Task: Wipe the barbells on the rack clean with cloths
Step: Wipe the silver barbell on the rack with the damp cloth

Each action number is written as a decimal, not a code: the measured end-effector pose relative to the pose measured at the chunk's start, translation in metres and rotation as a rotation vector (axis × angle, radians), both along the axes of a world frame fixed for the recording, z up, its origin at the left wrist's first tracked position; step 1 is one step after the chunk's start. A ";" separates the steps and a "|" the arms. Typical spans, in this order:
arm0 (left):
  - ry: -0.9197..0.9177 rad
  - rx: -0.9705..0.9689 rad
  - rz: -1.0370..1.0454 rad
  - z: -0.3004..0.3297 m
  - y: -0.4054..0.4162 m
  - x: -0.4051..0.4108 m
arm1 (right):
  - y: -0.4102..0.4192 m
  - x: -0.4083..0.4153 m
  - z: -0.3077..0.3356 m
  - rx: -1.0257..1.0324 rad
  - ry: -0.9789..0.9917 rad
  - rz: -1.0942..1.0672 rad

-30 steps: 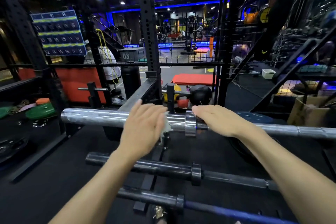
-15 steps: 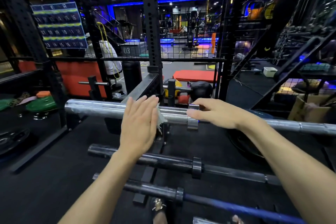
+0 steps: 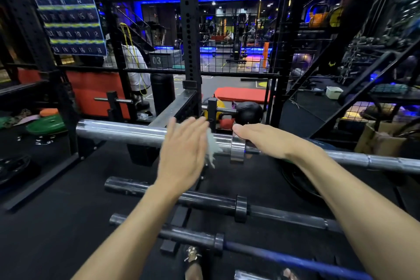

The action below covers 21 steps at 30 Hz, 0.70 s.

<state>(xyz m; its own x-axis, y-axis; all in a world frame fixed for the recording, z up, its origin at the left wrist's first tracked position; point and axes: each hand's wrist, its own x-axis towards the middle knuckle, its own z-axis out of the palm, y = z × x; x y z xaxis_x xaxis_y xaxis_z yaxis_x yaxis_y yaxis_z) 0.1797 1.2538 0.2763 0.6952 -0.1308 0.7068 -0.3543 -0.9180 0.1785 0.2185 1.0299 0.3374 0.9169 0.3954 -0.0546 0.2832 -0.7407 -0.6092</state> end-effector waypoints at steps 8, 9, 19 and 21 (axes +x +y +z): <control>-0.019 0.125 -0.083 0.000 0.008 0.002 | -0.003 0.001 0.000 0.066 0.053 -0.013; -0.032 0.093 -0.022 0.001 0.013 0.003 | -0.003 0.001 0.000 0.061 0.041 -0.024; -0.181 -0.209 -0.092 0.002 -0.021 -0.001 | 0.002 0.005 -0.007 0.032 -0.044 -0.005; -0.104 -0.244 -0.153 0.009 -0.034 0.006 | 0.002 0.003 -0.006 0.067 -0.041 -0.009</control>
<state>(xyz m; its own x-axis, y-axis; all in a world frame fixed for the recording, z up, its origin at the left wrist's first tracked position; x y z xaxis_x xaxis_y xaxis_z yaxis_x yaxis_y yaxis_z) 0.1859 1.2202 0.2853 0.6030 -0.0459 0.7964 -0.5127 -0.7872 0.3429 0.2214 1.0318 0.3317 0.9214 0.3886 0.0099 0.3026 -0.7010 -0.6458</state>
